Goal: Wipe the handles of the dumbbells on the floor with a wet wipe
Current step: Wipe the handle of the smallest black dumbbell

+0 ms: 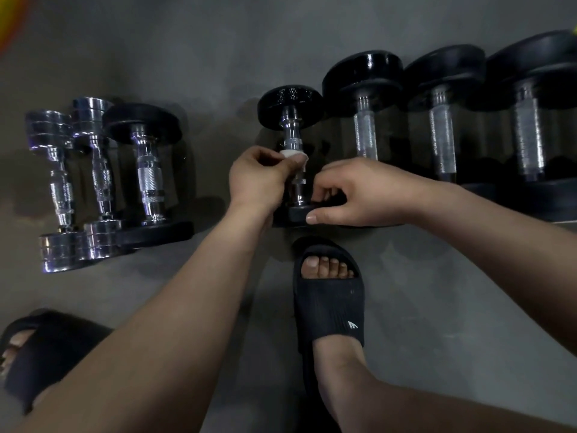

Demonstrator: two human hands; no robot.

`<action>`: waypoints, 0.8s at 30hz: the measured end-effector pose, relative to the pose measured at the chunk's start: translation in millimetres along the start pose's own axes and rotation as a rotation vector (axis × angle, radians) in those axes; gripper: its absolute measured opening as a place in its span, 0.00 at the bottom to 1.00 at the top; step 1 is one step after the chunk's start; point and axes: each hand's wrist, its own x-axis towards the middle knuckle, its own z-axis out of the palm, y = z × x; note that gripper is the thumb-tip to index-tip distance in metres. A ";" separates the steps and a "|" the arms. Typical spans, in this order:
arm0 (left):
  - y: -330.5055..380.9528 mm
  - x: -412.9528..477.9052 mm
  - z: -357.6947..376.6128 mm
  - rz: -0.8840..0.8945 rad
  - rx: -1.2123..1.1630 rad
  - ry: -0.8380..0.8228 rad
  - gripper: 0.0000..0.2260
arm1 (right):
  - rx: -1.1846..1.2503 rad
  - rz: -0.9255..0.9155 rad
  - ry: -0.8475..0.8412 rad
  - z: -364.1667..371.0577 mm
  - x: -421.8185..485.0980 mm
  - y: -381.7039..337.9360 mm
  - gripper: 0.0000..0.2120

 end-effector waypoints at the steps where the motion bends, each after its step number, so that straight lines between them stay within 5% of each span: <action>1: -0.9 0.6 -1.9 -0.010 0.005 -0.006 0.13 | -0.003 -0.004 0.003 0.3 -0.1 0.2 0.15; 8: -5.4 2.5 -7.8 0.029 0.162 -0.042 0.12 | -0.002 -0.028 0.020 2.3 -0.1 4.2 0.17; 18: 35.5 28.5 20.4 -0.163 -0.269 0.107 0.15 | -0.025 -0.105 0.059 6.5 1.8 8.3 0.17; 24: 26.7 13.6 7.6 -0.097 -0.043 -0.026 0.13 | -0.030 -0.132 0.079 8.7 1.8 11.5 0.18</action>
